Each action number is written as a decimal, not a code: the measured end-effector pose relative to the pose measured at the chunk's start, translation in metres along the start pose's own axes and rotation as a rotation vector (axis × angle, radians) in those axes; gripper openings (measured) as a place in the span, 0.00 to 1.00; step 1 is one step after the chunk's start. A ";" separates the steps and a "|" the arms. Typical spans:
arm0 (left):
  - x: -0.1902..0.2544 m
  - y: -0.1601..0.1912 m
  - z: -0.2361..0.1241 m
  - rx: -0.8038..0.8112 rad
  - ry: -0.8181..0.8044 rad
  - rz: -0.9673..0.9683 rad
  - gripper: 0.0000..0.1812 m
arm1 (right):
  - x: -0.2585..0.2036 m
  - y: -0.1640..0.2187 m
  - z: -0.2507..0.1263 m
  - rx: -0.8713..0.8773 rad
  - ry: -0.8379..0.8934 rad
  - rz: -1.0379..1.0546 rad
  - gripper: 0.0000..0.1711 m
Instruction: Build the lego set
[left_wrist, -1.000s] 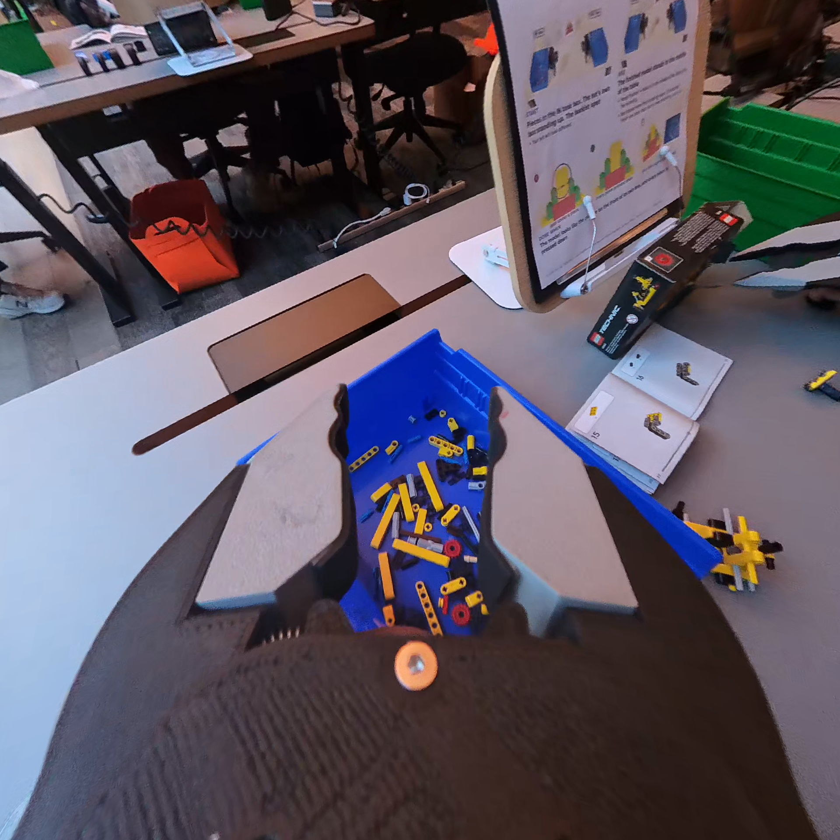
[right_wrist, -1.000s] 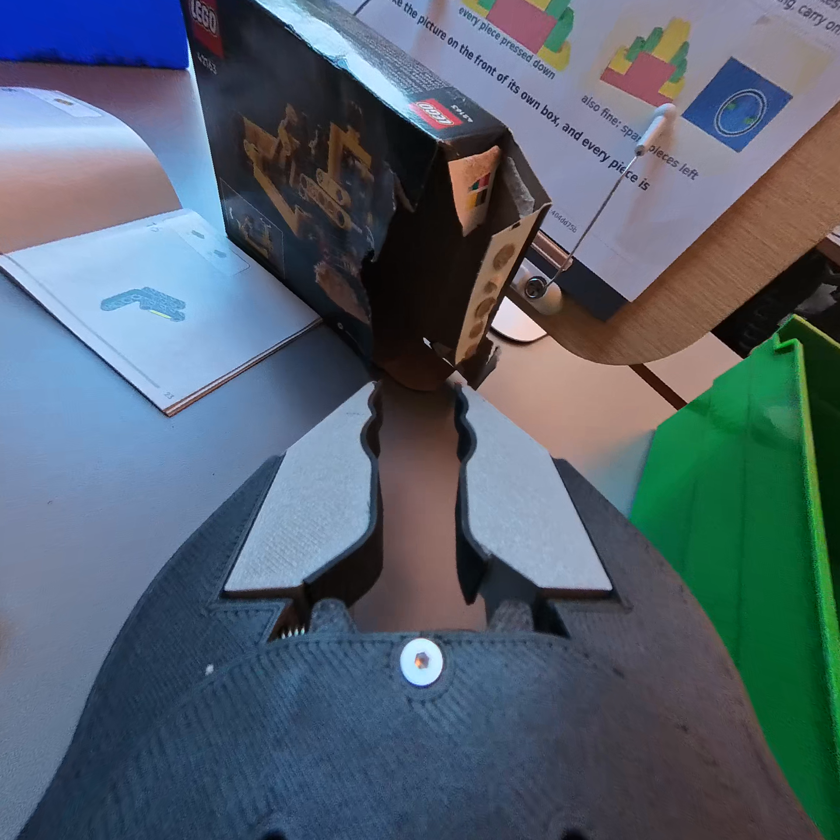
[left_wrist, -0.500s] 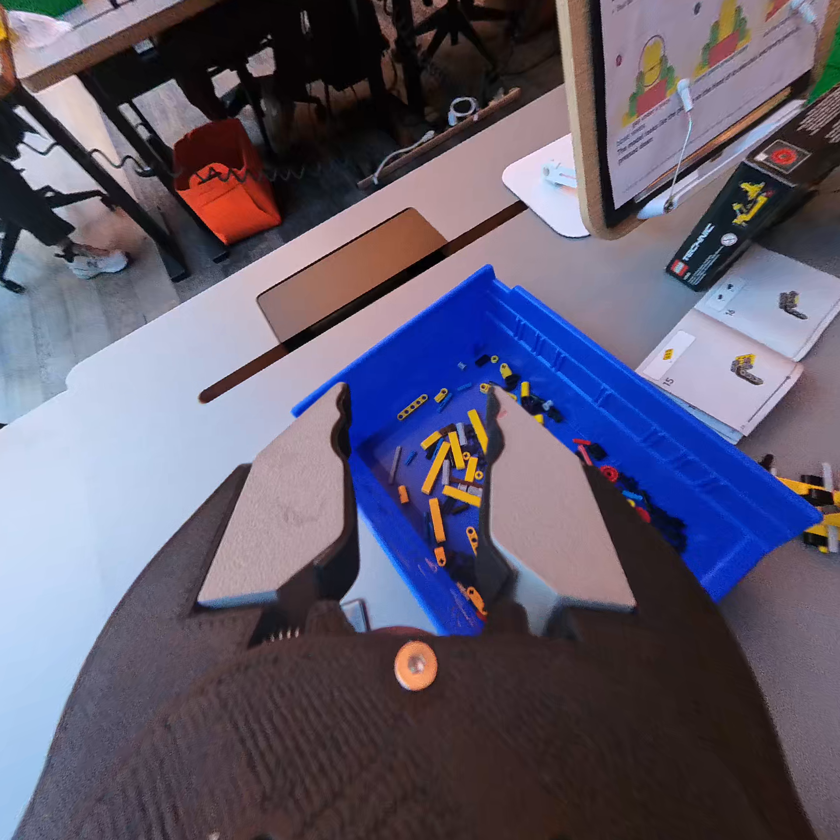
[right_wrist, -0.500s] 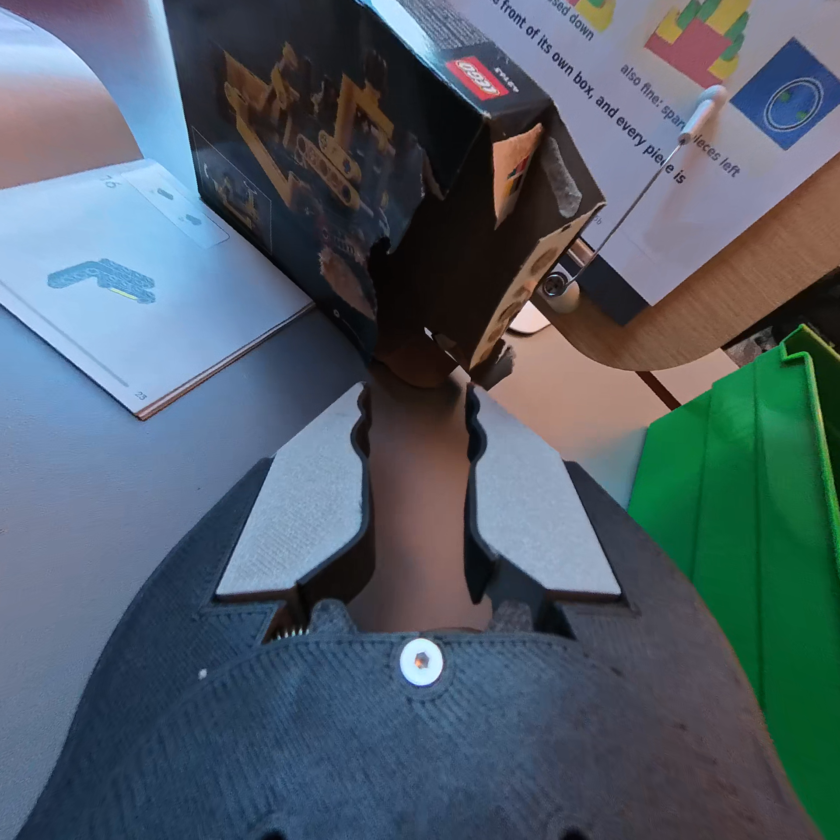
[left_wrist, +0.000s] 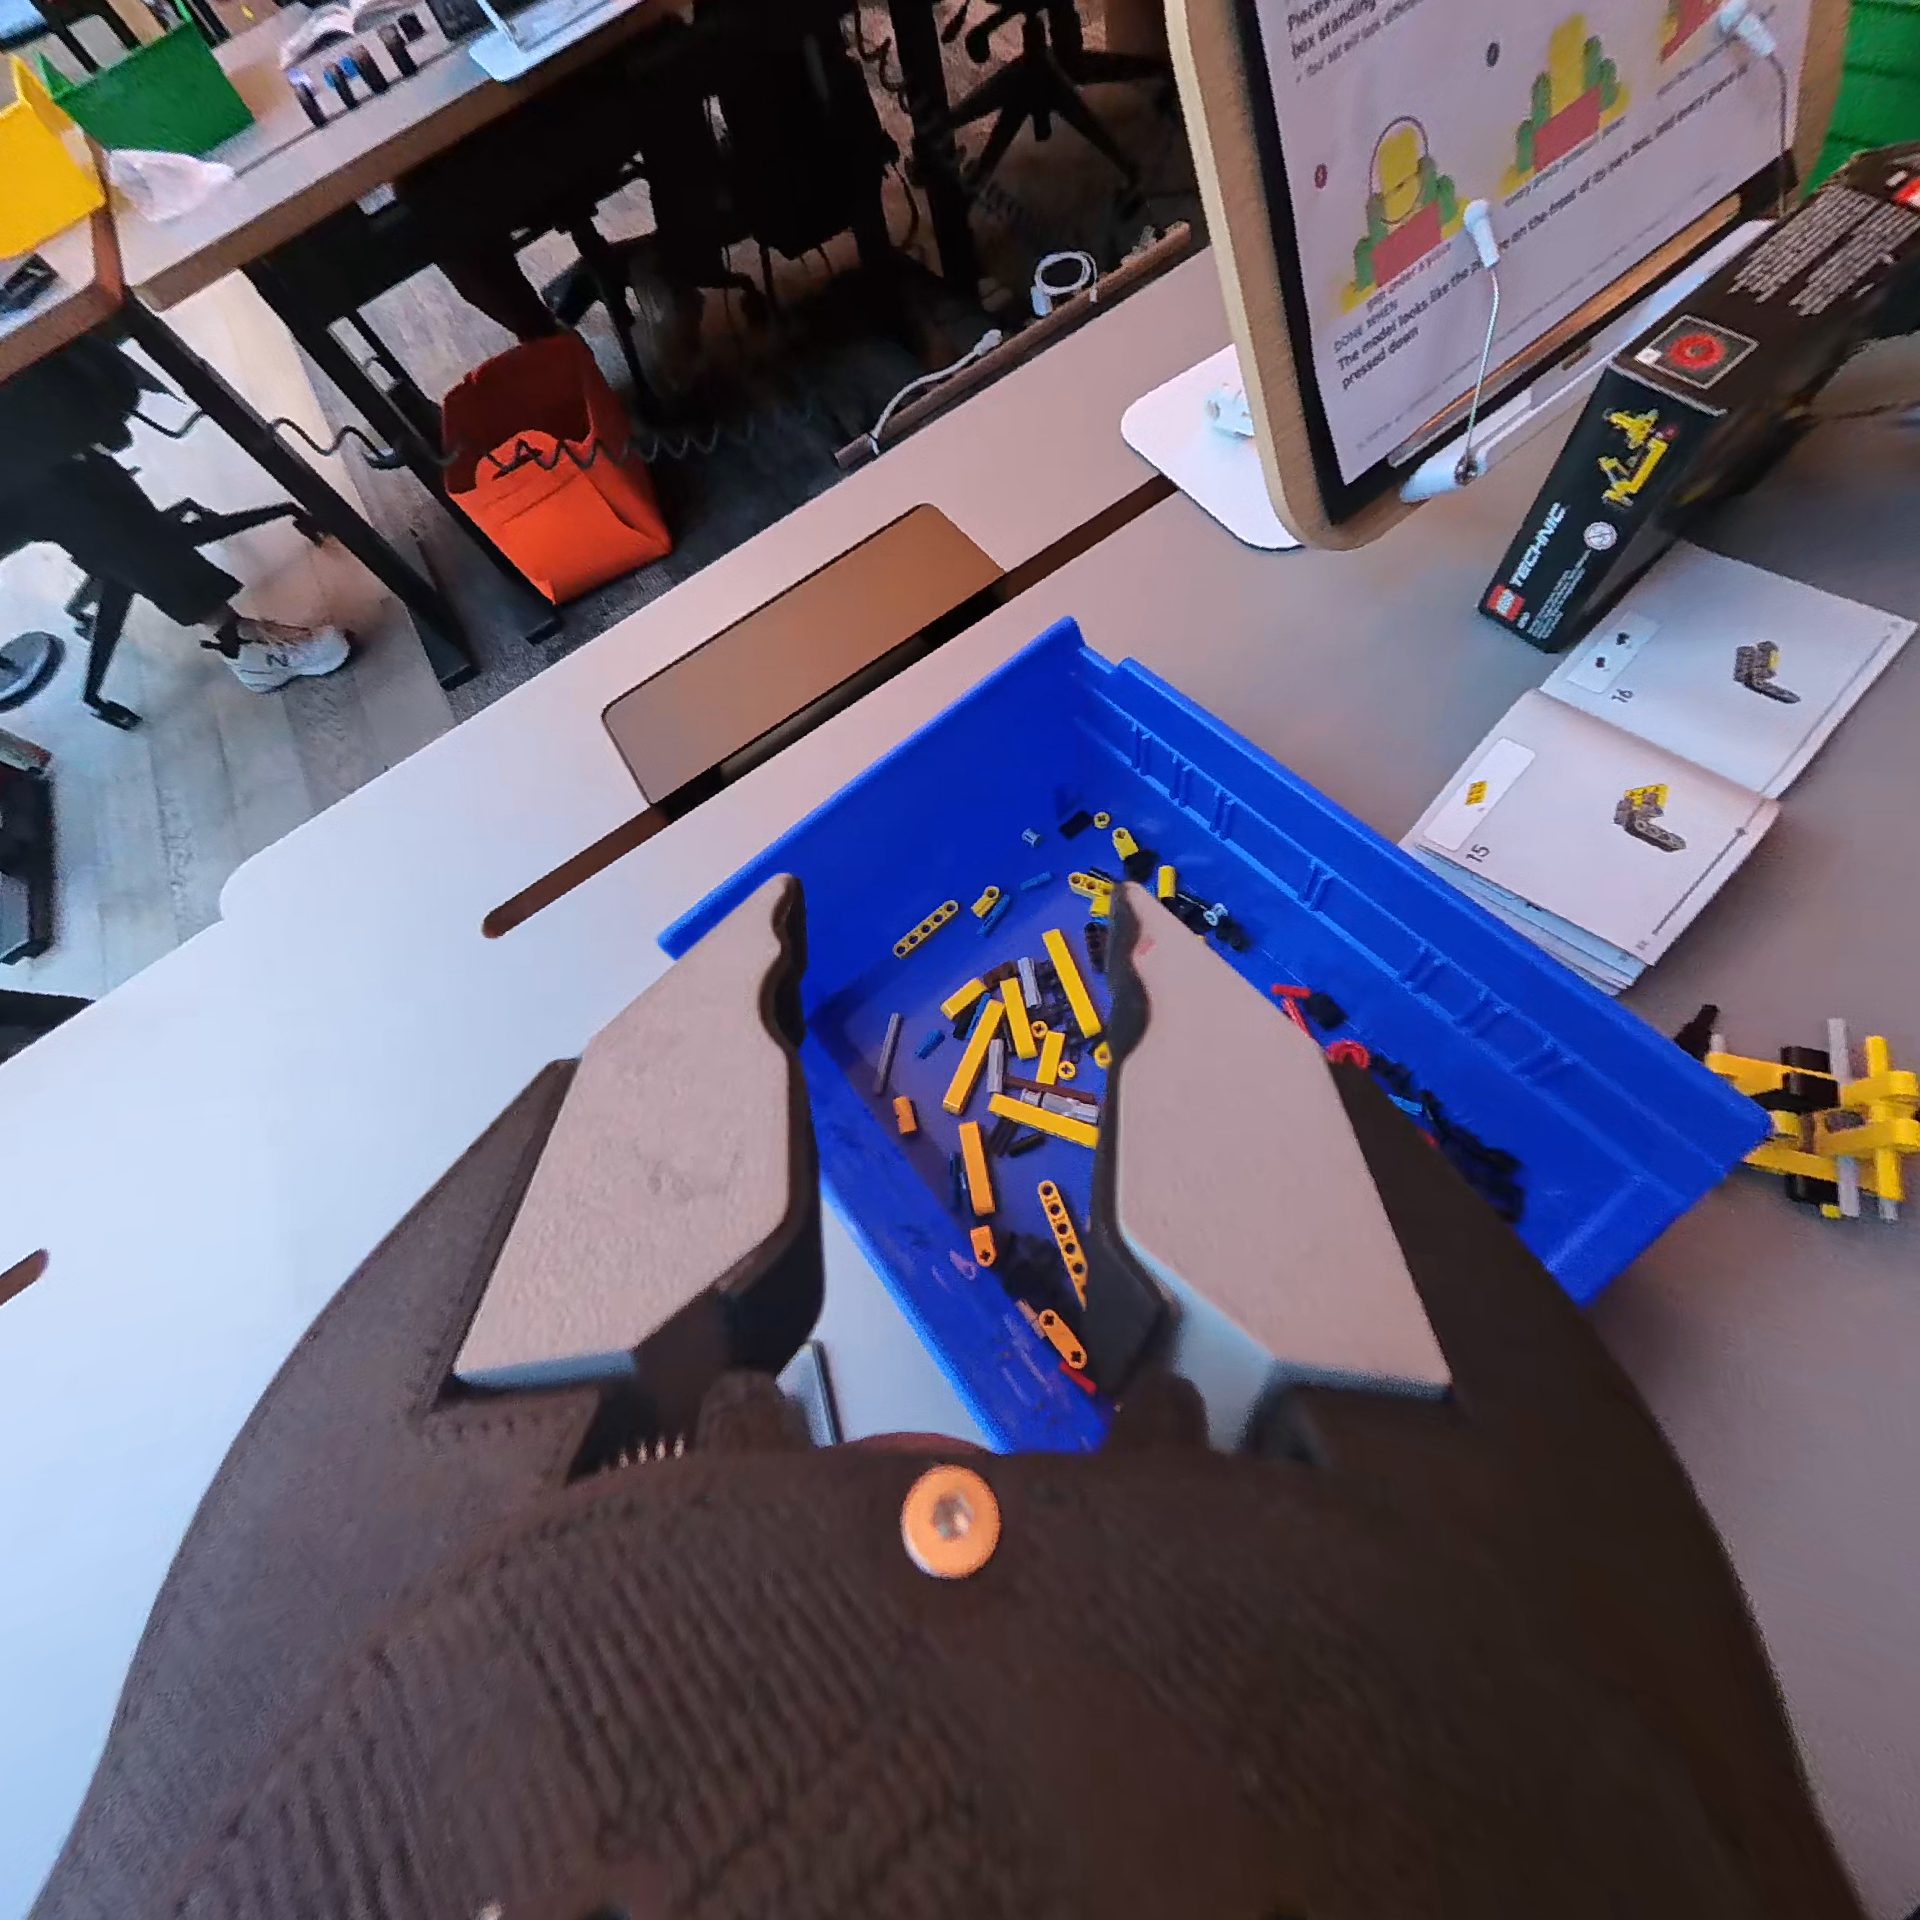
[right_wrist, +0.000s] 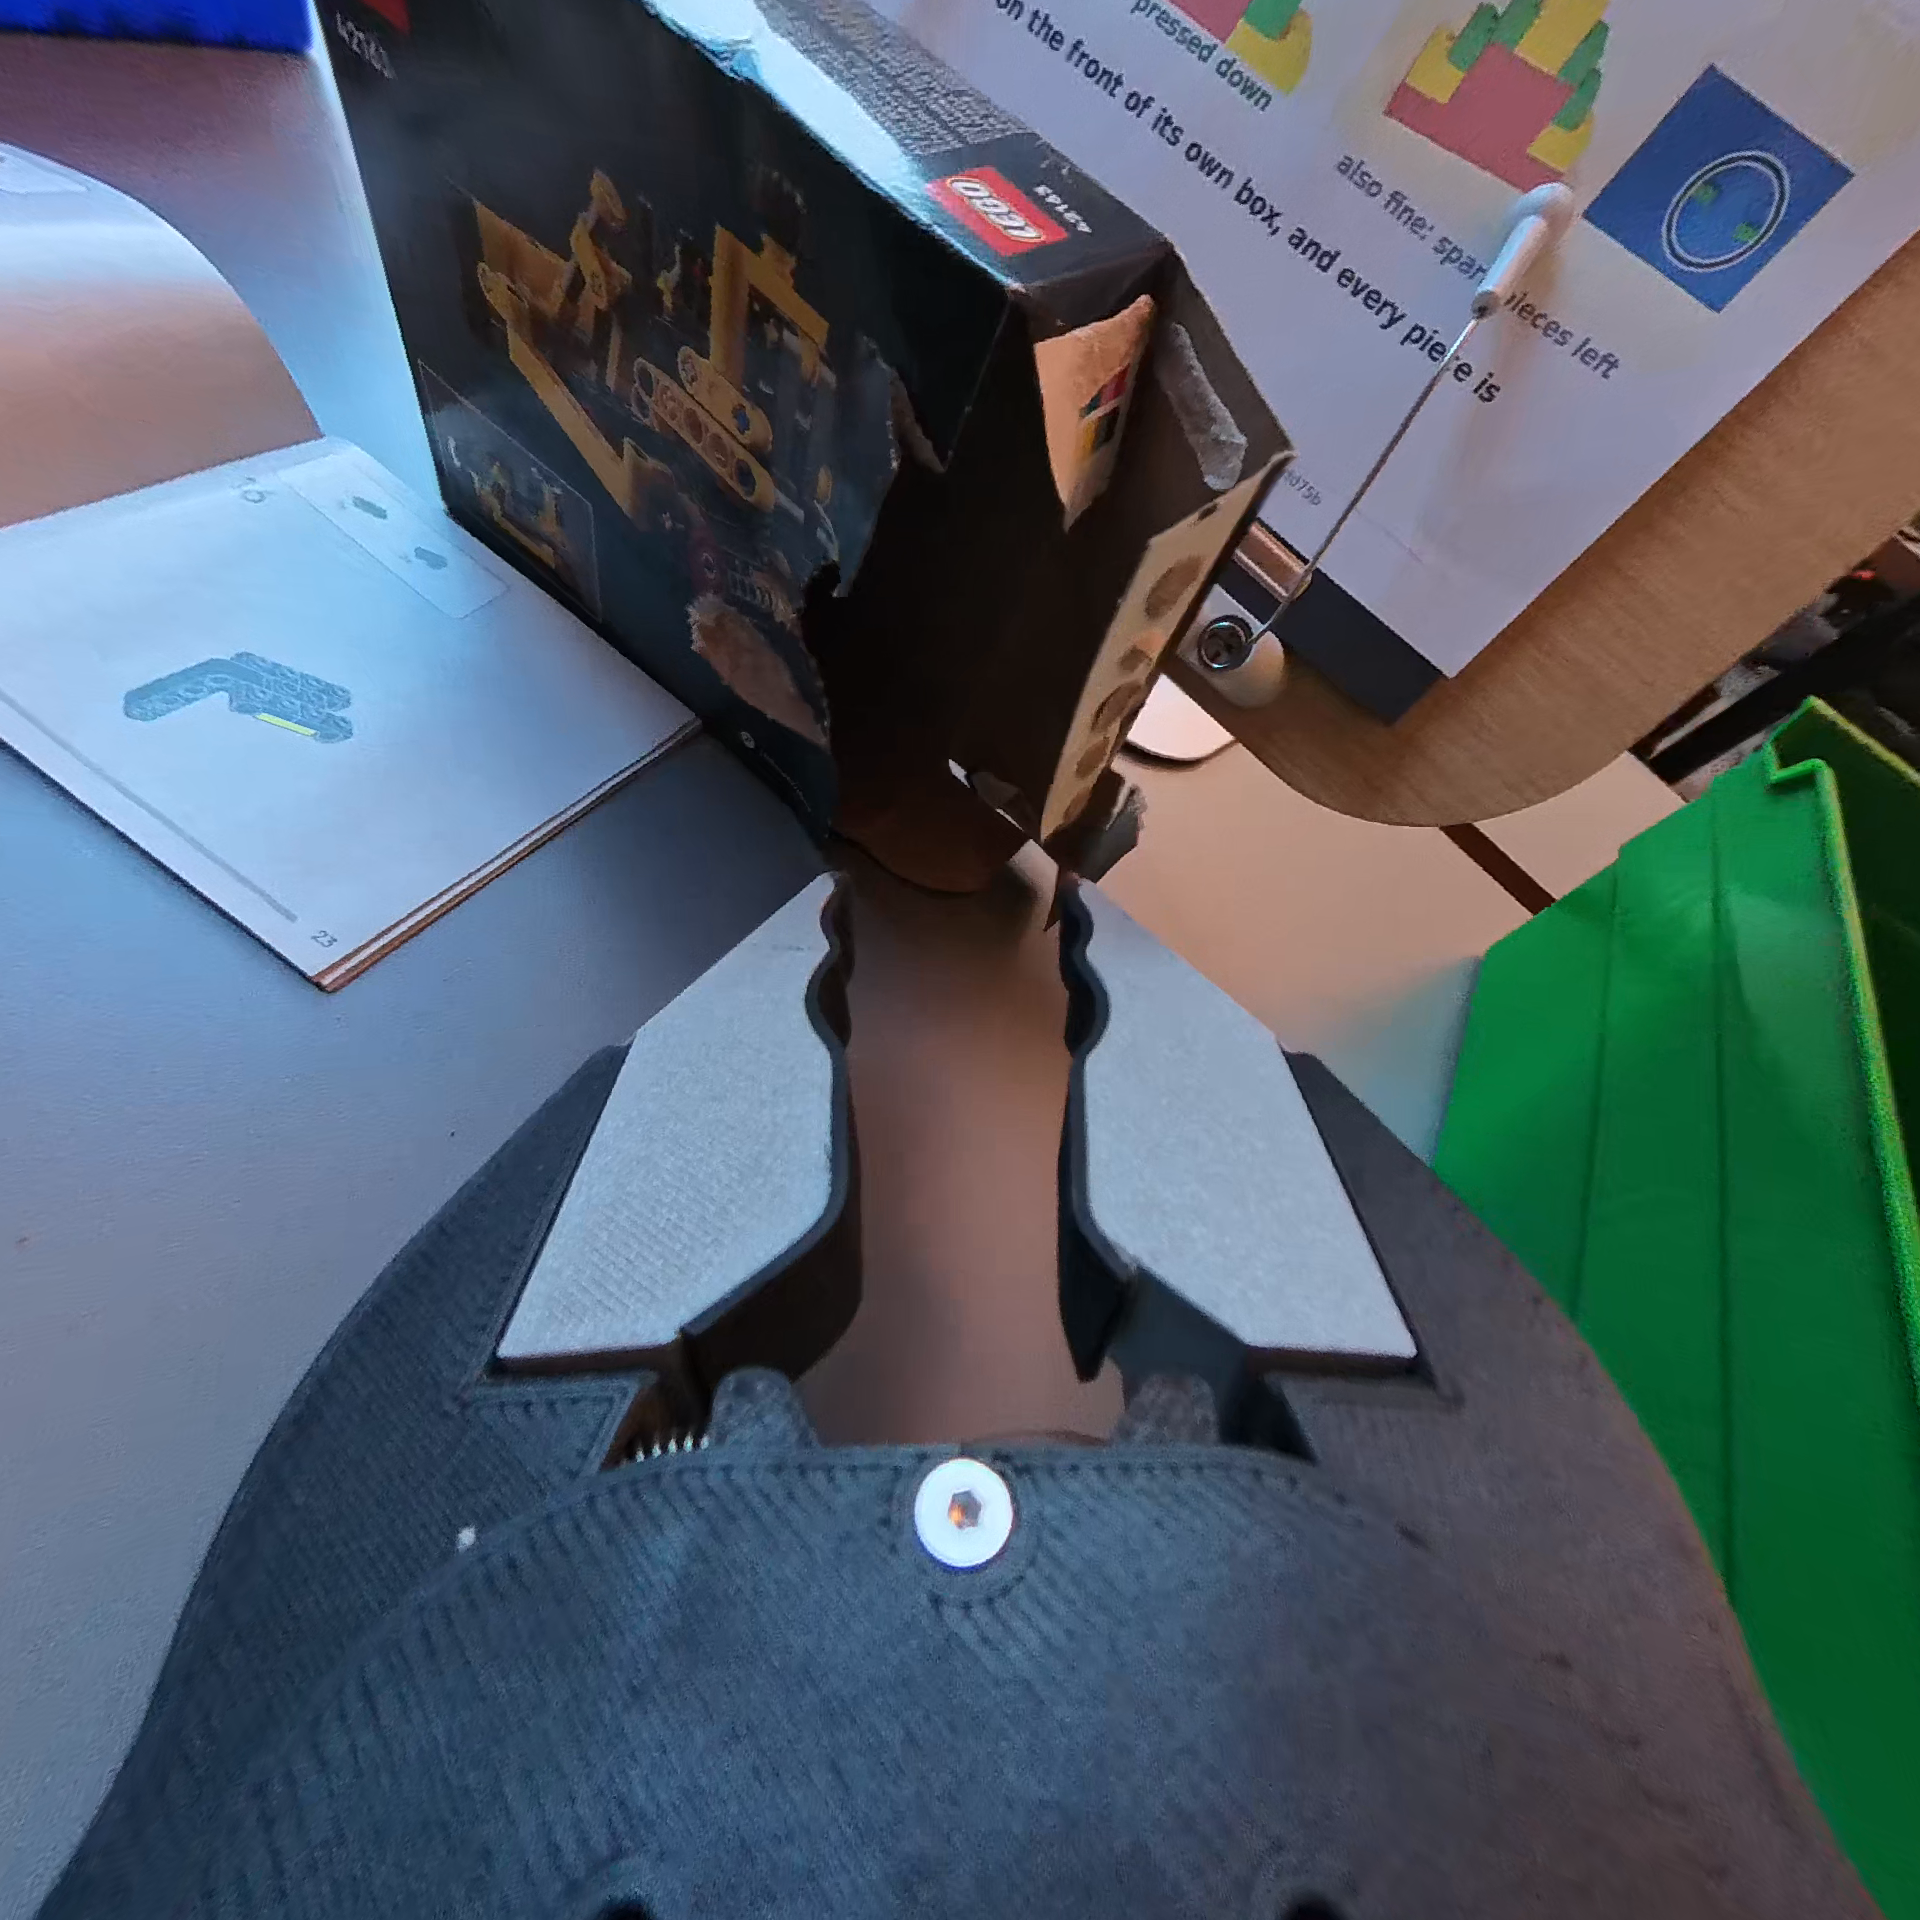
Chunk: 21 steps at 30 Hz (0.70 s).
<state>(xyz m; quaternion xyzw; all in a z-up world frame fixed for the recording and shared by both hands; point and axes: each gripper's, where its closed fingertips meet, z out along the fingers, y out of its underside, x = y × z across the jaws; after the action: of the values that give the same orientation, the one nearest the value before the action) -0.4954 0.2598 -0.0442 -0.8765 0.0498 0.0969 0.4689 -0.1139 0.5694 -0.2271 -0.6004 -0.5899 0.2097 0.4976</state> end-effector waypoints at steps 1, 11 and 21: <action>0.005 0.000 0.002 -0.006 0.026 -0.001 0.31 | 0.000 0.000 0.000 0.003 -0.007 0.011 0.21; 0.041 -0.015 0.030 -0.035 0.122 0.104 0.30 | -0.004 0.003 0.002 -0.016 -0.084 0.058 0.21; 0.028 -0.013 0.045 -0.072 0.096 0.112 0.31 | -0.011 0.006 0.005 -0.048 -0.172 0.085 0.21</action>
<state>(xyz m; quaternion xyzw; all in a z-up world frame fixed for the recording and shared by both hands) -0.4710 0.3043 -0.0639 -0.8923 0.1179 0.0824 0.4279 -0.1177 0.5624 -0.2384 -0.6165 -0.6092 0.2671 0.4213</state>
